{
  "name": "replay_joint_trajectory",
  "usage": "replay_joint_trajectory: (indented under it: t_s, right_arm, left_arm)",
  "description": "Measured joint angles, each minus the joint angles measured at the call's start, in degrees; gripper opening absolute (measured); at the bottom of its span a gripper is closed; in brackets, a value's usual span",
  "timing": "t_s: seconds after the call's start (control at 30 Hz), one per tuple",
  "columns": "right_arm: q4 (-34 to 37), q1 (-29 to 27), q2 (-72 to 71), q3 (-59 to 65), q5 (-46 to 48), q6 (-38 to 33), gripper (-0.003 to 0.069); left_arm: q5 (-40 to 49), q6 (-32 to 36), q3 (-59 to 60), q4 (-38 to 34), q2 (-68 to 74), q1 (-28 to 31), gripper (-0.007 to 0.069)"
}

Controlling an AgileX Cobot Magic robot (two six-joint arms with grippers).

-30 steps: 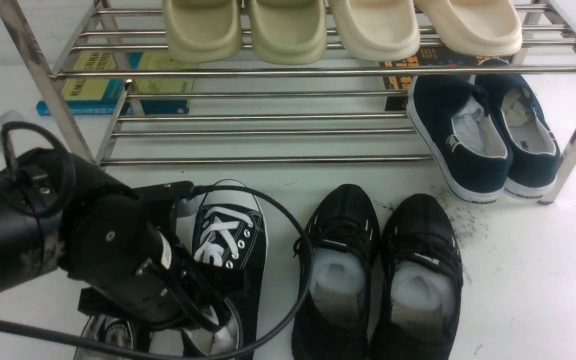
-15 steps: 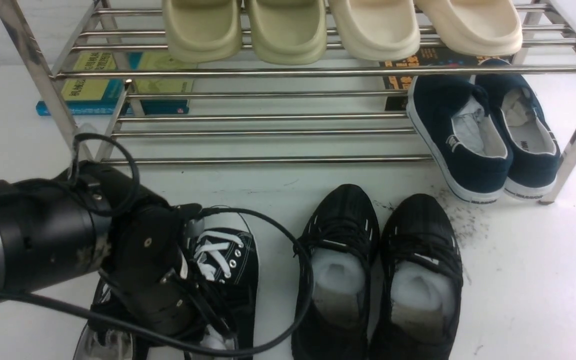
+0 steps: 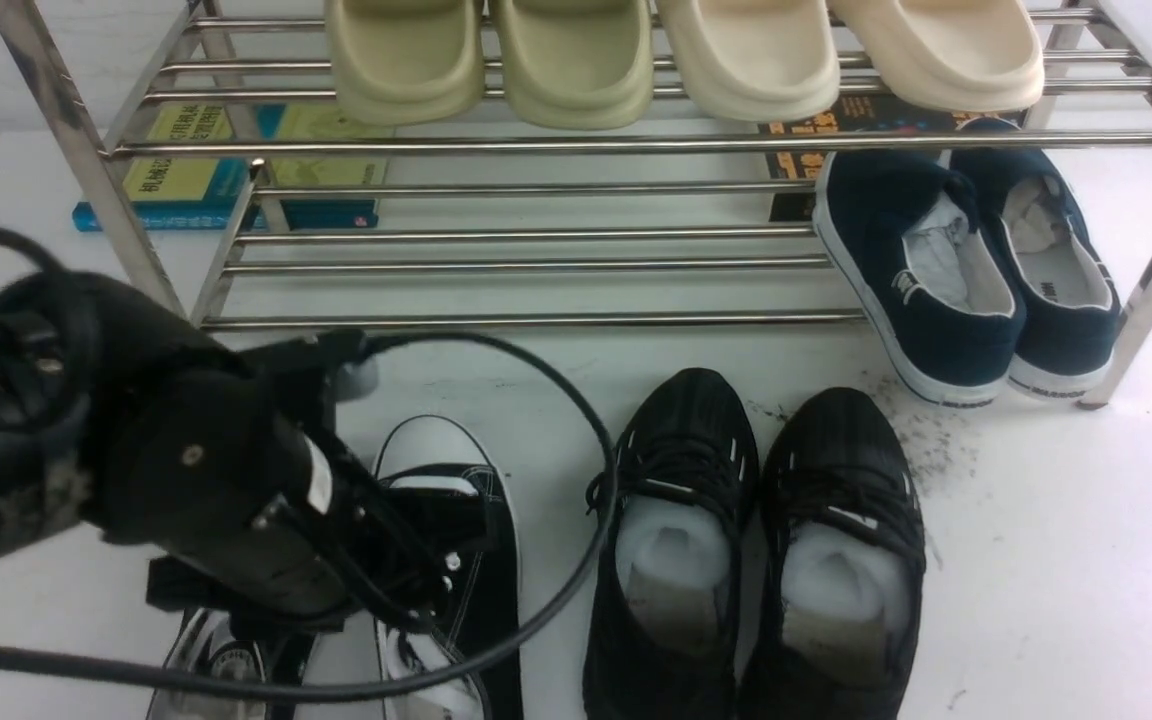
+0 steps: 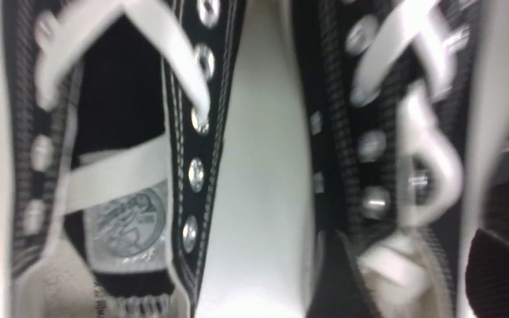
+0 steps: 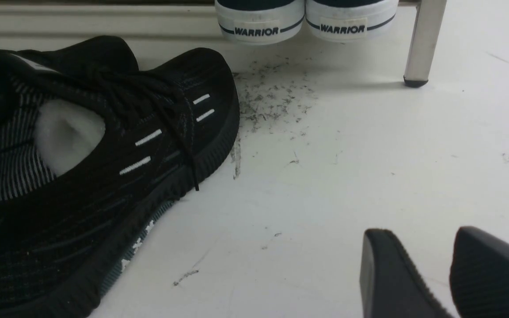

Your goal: Take the shoes off the shelf with your hand on the white table.

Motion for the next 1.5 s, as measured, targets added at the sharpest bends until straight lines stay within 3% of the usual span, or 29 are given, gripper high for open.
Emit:
replay_joint_trajectory:
  t_s: [0.17, 0.27, 0.33, 0.43, 0.6, 0.67, 0.73, 0.9, 1.03, 1.23, 1.5]
  right_arm:
    - [0.0, 0.0, 0.0, 0.0, 0.0, 0.0, 0.0237]
    - [0.0, 0.0, 0.0, 0.0, 0.0, 0.0, 0.0237]
    - [0.0, 0.0, 0.0, 0.0, 0.0, 0.0, 0.0237]
    - [0.0, 0.0, 0.0, 0.0, 0.0, 0.0, 0.0237]
    - [0.0, 0.0, 0.0, 0.0, 0.0, 0.0, 0.0237]
    - [0.0, 0.0, 0.0, 0.0, 0.0, 0.0, 0.0237]
    - [0.0, 0.0, 0.0, 0.0, 0.0, 0.0, 0.0237]
    - [0.0, 0.0, 0.0, 0.0, 0.0, 0.0, 0.0237]
    - [0.0, 0.0, 0.0, 0.0, 0.0, 0.0, 0.0237]
    - [0.0, 0.0, 0.0, 0.0, 0.0, 0.0, 0.0237]
    - [0.0, 0.0, 0.0, 0.0, 0.0, 0.0, 0.0237]
  left_arm:
    - [10.5, -0.2, -7.5, 6.8, -7.7, 0.0, 0.0392]
    - [20.1, -0.5, -10.5, 14.7, -10.6, 0.0, 0.0251]
    - [23.6, -0.7, -10.5, 20.2, -11.7, 0.0, 0.011]
    - [24.8, -0.7, -8.7, 23.2, -12.4, 0.0, 0.0017]
    - [24.7, -1.2, -3.6, 23.6, -12.3, 0.4, 0.0008]
    - [24.5, -1.5, -1.2, 23.2, -12.3, 3.9, 0.0011]
    - [24.0, -0.2, 0.1, 21.4, -12.3, 9.8, 0.0011]
    - [17.3, 13.5, 0.7, 8.6, -11.9, 26.8, 0.0012]
    - [15.9, 19.4, 1.1, 4.6, -9.2, 32.8, 0.0016]
    - [9.6, 19.7, 6.0, 3.6, -2.1, 33.7, 0.0017]
    - [-1.9, 22.4, 7.1, -4.6, 6.7, 33.5, 0.0019]
